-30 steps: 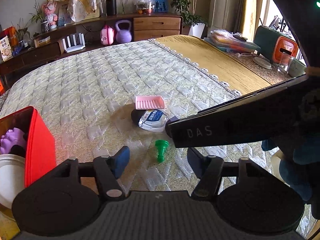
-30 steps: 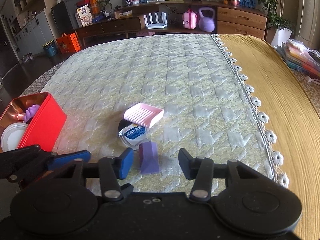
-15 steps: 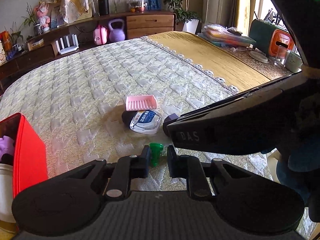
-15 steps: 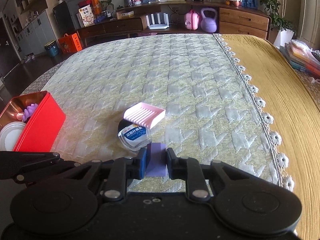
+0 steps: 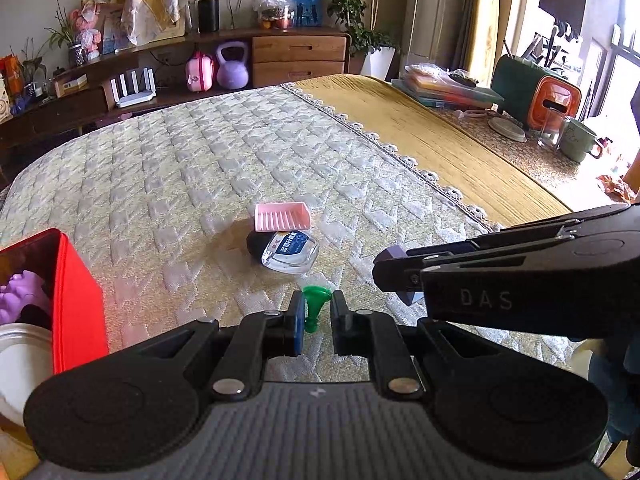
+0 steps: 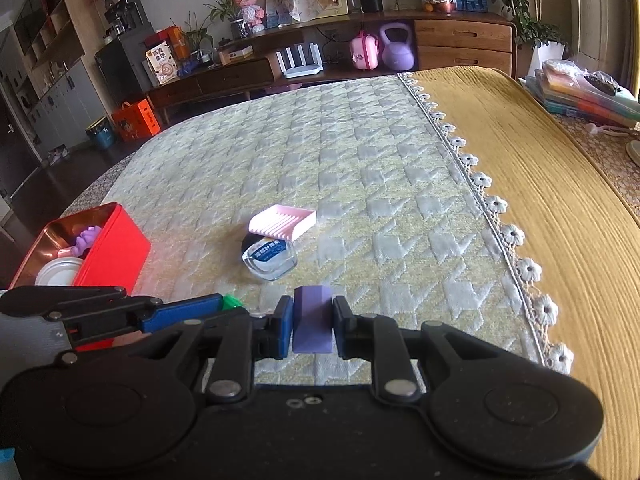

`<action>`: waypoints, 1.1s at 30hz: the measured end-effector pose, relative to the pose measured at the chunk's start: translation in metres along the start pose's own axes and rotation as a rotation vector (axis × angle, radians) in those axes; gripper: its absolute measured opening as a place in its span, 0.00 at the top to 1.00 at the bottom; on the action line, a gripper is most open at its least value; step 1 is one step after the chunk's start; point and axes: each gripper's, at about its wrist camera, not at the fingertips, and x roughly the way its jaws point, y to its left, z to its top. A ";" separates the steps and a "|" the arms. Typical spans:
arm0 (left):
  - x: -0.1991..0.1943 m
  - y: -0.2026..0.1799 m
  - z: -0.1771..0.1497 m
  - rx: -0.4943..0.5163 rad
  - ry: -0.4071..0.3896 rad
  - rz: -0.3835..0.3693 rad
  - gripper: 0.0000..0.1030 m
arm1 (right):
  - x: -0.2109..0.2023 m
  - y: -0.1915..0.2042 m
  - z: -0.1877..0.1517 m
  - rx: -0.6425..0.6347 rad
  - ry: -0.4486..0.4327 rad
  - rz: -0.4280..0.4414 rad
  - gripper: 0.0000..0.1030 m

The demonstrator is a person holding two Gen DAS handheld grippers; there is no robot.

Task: Organize rigid objects
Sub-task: 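Carry the green cap and purple block over the red tin box with both tools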

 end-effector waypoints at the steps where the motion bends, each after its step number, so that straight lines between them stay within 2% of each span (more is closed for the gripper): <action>1: -0.004 0.000 0.000 -0.003 -0.001 0.000 0.88 | -0.005 0.002 -0.001 0.003 -0.005 0.006 0.81; 18: -0.082 0.034 -0.009 -0.113 -0.022 0.022 0.87 | -0.075 0.049 -0.010 -0.024 -0.092 0.054 0.80; 33: -0.140 0.092 -0.024 -0.213 -0.047 0.086 0.87 | -0.079 0.124 -0.012 -0.115 -0.092 0.130 0.80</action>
